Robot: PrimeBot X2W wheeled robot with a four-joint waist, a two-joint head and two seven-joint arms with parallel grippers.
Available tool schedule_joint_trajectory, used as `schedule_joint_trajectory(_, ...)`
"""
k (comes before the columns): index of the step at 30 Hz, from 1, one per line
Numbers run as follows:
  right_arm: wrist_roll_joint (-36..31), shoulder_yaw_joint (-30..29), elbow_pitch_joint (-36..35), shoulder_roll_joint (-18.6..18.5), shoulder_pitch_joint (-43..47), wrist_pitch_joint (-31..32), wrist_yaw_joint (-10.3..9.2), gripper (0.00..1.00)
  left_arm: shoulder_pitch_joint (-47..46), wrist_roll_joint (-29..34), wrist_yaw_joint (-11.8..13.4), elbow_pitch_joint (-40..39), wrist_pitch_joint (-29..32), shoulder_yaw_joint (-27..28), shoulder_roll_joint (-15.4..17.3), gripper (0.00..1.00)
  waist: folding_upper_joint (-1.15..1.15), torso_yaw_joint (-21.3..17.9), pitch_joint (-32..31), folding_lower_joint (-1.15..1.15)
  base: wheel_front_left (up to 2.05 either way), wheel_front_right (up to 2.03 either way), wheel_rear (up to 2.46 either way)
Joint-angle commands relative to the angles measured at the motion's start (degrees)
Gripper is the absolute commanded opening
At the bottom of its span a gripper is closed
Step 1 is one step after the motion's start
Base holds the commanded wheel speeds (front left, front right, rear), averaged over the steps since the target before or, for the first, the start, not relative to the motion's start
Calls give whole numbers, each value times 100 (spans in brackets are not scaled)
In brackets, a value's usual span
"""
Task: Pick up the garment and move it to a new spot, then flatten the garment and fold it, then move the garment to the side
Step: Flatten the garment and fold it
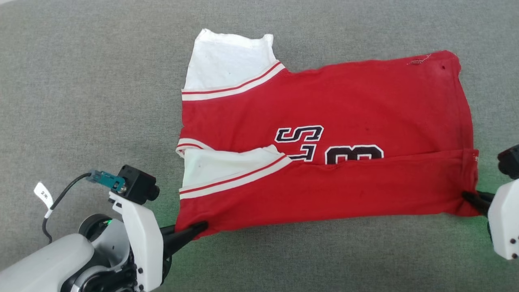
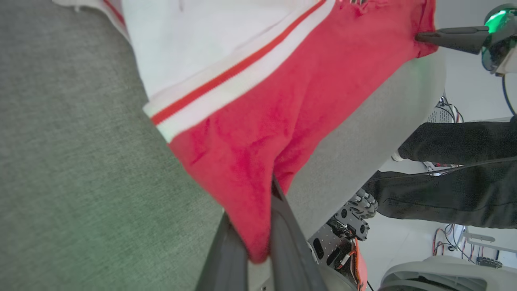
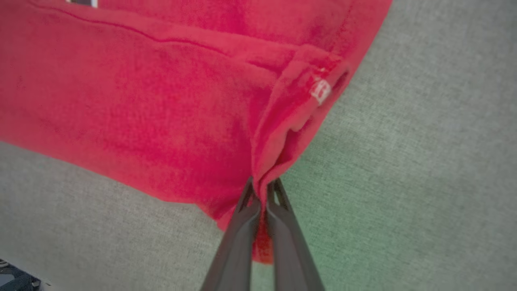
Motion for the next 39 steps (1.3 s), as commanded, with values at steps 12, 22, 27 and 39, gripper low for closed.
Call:
schedule_joint_trajectory(12,-229,-544,-331,354,231,-318,-2,100,233,25,284,-218,-350,116,102,80,0,-94,-53,0,0,0,0)
schedule_joint_trajectory(22,-1271,-1142,-645,1366,102,-2497,-2,100,306,172,242,171,-1515,659,171,100,0,-334,-112,0,0,0,0)
schedule_joint_trajectory(27,-1701,-1074,-619,2120,66,-3551,-2,100,145,203,166,842,-2218,1033,-5,100,0,-654,-70,0,0,0,0)
schedule_joint_trajectory(39,-1985,-741,-516,3007,-217,-4353,-2,100,-1987,616,-68,3245,-1919,1496,-443,100,0,-1651,373,0,0,0,0)
